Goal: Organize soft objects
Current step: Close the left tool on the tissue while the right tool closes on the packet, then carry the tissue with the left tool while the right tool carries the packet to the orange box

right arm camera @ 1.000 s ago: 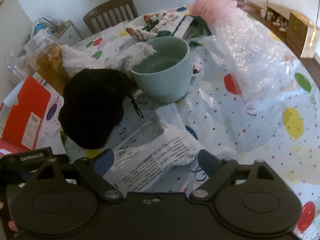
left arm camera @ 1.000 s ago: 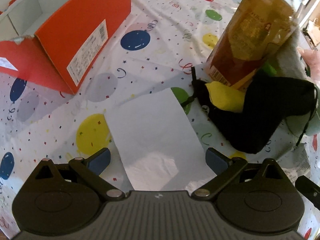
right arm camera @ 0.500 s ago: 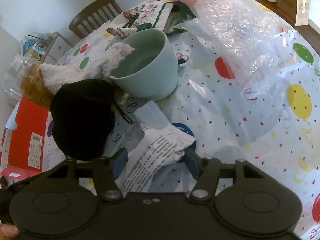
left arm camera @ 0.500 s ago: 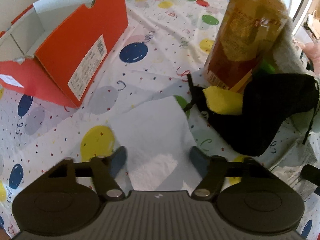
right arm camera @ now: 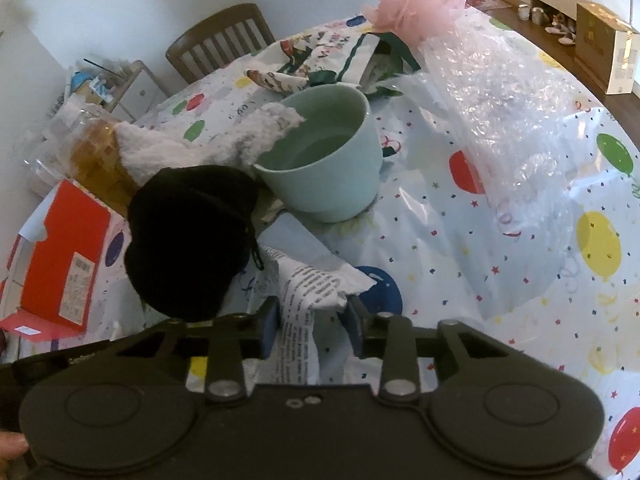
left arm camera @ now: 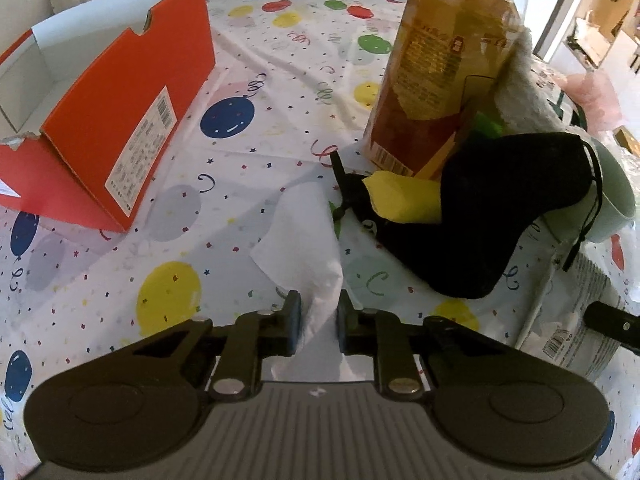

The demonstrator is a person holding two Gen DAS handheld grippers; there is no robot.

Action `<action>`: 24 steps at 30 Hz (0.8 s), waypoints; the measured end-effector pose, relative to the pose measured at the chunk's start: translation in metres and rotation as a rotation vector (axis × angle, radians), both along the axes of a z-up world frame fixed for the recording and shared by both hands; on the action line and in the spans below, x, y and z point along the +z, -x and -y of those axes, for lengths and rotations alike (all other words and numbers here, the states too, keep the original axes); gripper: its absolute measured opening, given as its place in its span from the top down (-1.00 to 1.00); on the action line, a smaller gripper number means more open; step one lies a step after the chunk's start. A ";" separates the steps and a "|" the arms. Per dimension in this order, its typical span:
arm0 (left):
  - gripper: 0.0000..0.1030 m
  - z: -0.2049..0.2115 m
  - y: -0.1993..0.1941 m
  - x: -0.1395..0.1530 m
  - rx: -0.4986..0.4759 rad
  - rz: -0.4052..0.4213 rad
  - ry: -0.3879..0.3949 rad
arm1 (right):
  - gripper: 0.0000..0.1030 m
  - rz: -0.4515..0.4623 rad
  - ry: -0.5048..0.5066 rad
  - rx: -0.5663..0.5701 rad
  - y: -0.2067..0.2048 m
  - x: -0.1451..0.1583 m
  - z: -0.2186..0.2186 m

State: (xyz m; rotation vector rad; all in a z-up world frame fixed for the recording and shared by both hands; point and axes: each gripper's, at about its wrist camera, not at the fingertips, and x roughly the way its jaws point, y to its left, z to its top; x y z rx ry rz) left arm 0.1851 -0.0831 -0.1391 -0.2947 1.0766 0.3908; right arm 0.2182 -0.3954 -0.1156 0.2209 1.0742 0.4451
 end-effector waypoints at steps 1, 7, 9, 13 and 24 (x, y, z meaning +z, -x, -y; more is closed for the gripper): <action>0.66 0.000 0.000 0.000 -0.004 -0.001 -0.003 | 0.40 0.009 -0.001 0.003 0.001 0.001 0.001; 0.66 -0.005 0.004 0.004 -0.043 0.014 0.012 | 0.48 0.072 -0.004 -0.004 0.007 0.016 0.007; 0.66 -0.008 0.006 0.007 -0.057 0.022 0.028 | 0.49 0.081 -0.009 -0.016 0.013 0.022 0.011; 0.66 -0.017 0.012 0.016 -0.090 0.053 0.061 | 0.49 0.125 -0.006 -0.001 0.029 0.040 0.016; 0.65 -0.046 0.033 0.066 -0.230 0.146 0.074 | 0.49 0.199 -0.020 0.020 0.060 0.092 -0.013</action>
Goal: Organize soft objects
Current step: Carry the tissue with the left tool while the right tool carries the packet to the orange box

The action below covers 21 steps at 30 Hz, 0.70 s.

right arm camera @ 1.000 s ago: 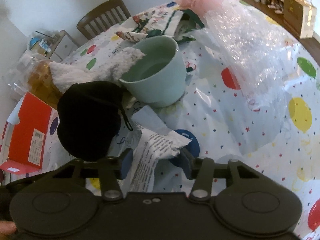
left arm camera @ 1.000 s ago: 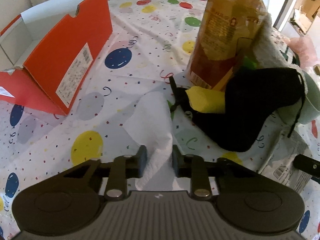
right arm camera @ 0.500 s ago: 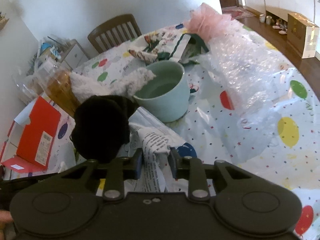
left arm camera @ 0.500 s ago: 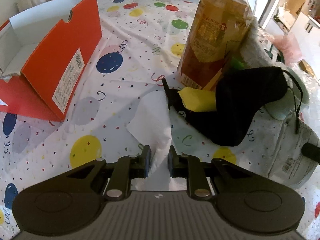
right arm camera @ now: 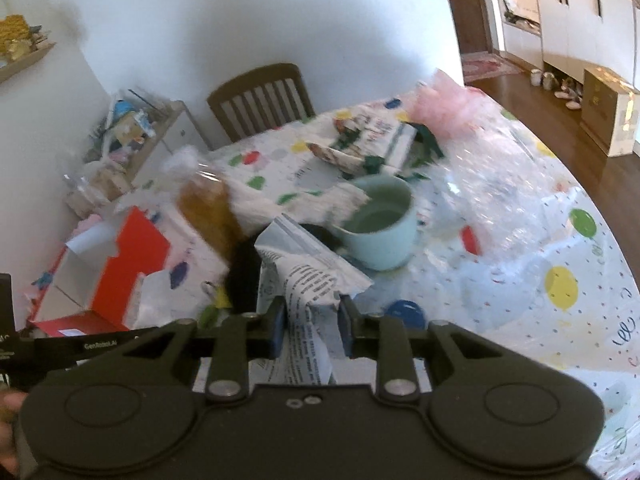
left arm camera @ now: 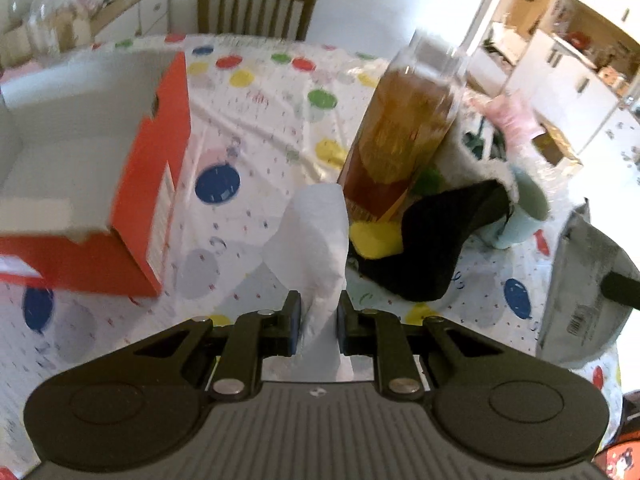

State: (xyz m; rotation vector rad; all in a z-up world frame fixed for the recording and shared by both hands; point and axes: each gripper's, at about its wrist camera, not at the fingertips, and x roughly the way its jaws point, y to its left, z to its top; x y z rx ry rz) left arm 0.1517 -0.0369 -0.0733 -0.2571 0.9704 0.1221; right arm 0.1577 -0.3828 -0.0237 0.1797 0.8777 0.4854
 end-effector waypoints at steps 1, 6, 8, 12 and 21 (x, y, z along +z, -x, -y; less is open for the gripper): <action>0.66 -0.004 0.002 0.006 -0.011 0.012 -0.004 | 0.49 0.005 -0.002 0.008 0.003 0.005 -0.006; 0.65 -0.034 0.011 0.038 -0.030 0.070 -0.004 | 0.49 0.035 -0.019 0.060 0.007 0.027 -0.050; 0.65 -0.049 0.013 0.047 -0.024 0.081 0.007 | 0.49 0.042 -0.029 0.084 0.006 0.036 -0.071; 0.65 -0.083 0.017 0.065 -0.015 0.113 0.004 | 0.49 0.062 -0.044 0.144 0.004 0.048 -0.115; 0.65 -0.167 0.021 0.086 0.032 0.152 -0.039 | 0.49 0.067 -0.057 0.257 -0.002 0.061 -0.221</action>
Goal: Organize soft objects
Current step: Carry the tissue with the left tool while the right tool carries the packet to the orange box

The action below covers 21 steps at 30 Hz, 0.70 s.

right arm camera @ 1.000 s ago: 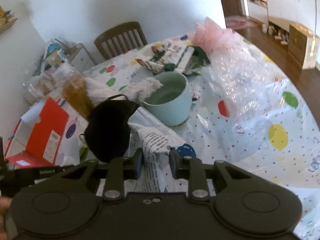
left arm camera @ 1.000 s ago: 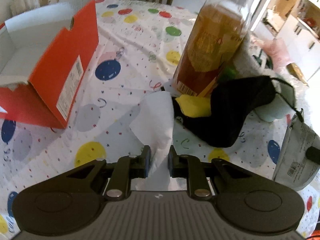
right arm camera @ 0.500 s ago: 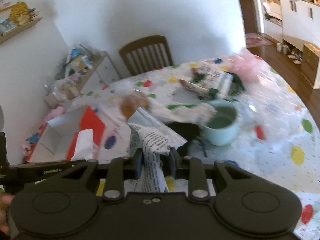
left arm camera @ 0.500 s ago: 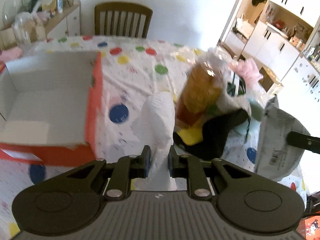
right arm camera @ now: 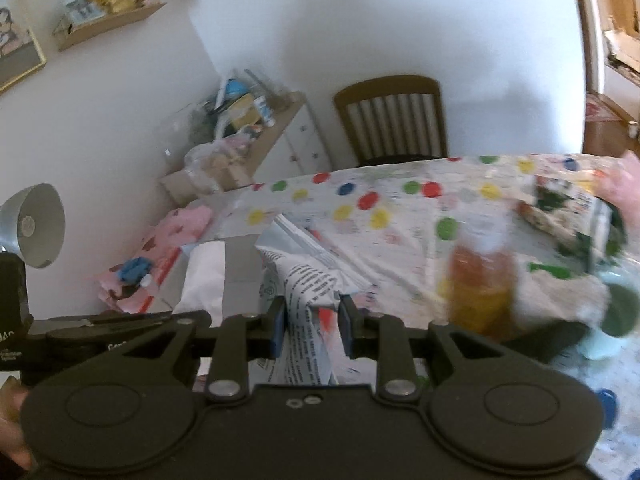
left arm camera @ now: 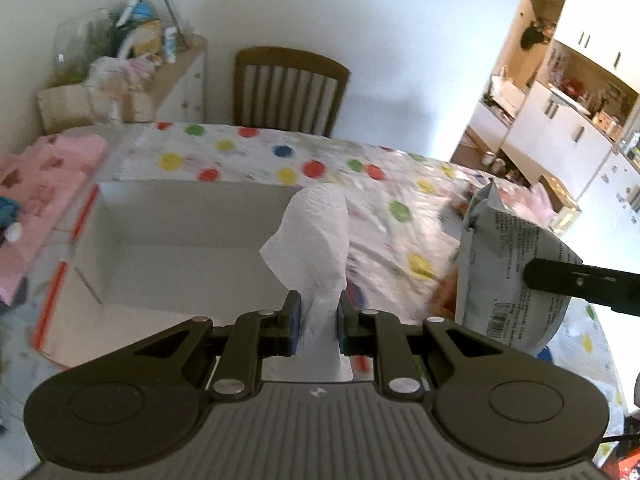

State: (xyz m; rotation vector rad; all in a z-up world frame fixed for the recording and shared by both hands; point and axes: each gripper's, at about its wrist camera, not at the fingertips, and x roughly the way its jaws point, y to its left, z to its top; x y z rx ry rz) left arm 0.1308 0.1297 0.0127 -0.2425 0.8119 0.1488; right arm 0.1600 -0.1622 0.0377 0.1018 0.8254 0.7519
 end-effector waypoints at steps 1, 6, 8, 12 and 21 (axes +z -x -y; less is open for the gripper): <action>0.65 -0.009 0.000 0.001 0.007 0.001 -0.009 | 0.49 0.002 0.004 0.010 0.000 0.000 -0.011; 0.65 -0.055 -0.002 -0.002 0.040 -0.017 -0.033 | 0.49 0.003 0.035 0.054 -0.002 -0.002 -0.064; 0.65 -0.070 -0.003 -0.004 0.048 -0.031 -0.046 | 0.49 0.003 0.047 0.070 -0.003 -0.005 -0.084; 0.65 -0.098 -0.011 -0.018 0.063 -0.072 -0.073 | 0.49 0.009 0.096 0.115 -0.007 -0.017 -0.123; 0.65 -0.140 -0.036 -0.058 0.092 -0.160 -0.080 | 0.49 -0.020 0.215 0.167 -0.019 -0.059 -0.186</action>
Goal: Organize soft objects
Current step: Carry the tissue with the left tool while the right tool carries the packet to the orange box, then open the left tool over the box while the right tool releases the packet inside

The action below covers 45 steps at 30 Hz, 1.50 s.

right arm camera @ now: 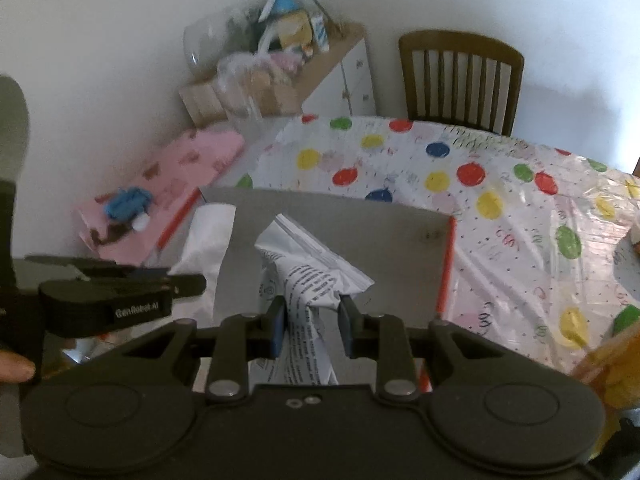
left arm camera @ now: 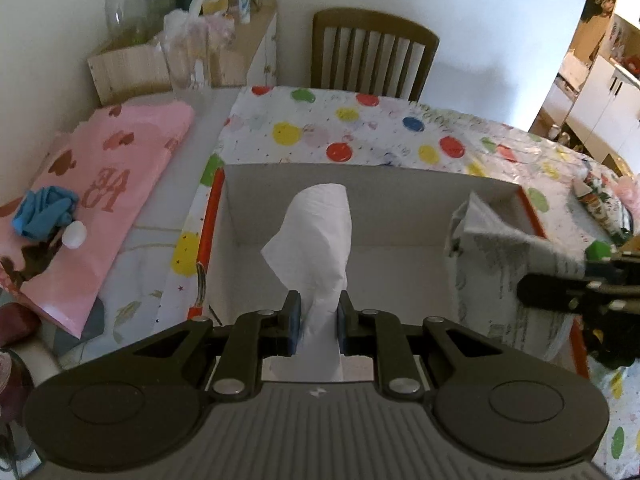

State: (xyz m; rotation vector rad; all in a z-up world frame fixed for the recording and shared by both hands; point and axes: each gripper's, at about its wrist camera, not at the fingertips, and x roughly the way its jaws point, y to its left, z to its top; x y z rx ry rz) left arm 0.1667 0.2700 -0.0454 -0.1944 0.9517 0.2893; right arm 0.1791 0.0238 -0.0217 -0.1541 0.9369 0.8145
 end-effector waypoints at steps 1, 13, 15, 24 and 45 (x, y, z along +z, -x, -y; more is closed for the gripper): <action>0.65 -0.001 -0.003 -0.004 -0.004 -0.006 -0.005 | 0.49 0.008 0.014 0.008 0.000 -0.005 -0.006; 0.65 0.002 -0.039 -0.042 -0.106 -0.130 -0.051 | 0.49 -0.048 0.130 0.054 -0.008 -0.050 -0.040; 0.65 0.001 -0.042 -0.047 -0.120 -0.150 -0.036 | 0.49 -0.060 0.142 0.058 -0.009 -0.054 -0.043; 0.65 0.000 -0.053 -0.060 -0.144 -0.211 0.003 | 0.44 -0.078 0.179 0.059 -0.016 -0.067 -0.049; -0.27 0.003 -0.054 -0.051 -0.128 -0.201 -0.012 | -0.11 -0.075 0.153 0.048 -0.016 -0.055 -0.039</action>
